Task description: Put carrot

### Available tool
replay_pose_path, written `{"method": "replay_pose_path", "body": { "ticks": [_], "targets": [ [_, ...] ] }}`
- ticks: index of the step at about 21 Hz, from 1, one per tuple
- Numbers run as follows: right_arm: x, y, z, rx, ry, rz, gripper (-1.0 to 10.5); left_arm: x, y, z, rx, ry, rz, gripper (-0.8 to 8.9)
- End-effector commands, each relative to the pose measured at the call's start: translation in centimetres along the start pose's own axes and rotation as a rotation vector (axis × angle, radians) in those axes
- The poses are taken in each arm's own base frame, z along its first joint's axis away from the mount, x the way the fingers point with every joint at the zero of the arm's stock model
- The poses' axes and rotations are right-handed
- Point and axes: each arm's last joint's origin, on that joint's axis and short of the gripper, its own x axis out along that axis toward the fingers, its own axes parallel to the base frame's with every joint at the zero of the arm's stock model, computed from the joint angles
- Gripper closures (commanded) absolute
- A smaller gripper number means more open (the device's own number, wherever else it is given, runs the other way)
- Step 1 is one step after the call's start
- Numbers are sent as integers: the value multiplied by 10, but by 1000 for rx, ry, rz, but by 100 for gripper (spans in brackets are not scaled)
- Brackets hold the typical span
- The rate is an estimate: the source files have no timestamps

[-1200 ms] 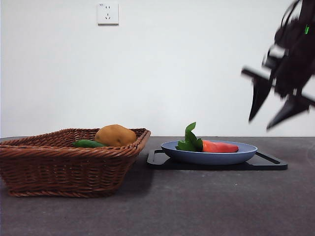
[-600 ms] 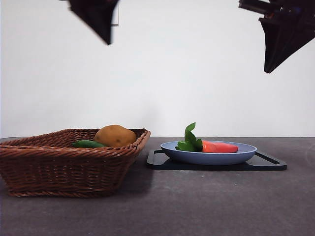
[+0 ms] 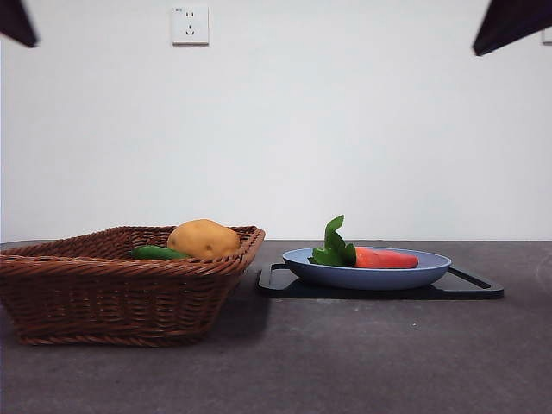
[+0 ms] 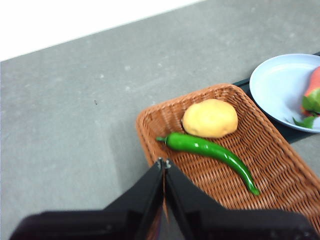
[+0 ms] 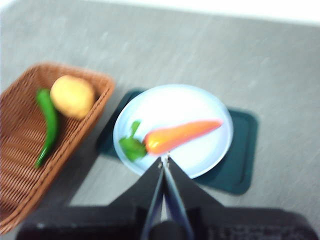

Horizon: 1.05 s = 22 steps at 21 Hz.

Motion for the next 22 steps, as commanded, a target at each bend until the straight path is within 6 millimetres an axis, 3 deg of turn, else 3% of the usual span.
{"method": "replay_pose_path", "body": {
  "ticks": [1,3,5,8,22],
  "targets": [
    [-6,-1,-24,30,-86,1,944,-16,0,-33,-85,-71,-5,807],
    [-10,-4,-46,48,-185,17,944,-28,0,-60,-122,-122,-11,807],
    [-13,-6,-60,62,-231,22,944,-40,0,-71,-130,-184,-26,807],
    [-12,-7,-62,66,-231,8,943,-49,1,-72,-139,-238,-39,806],
    [-11,-7,-62,67,-230,-6,943,-48,1,-71,-146,-244,-35,805]
  ]
}}
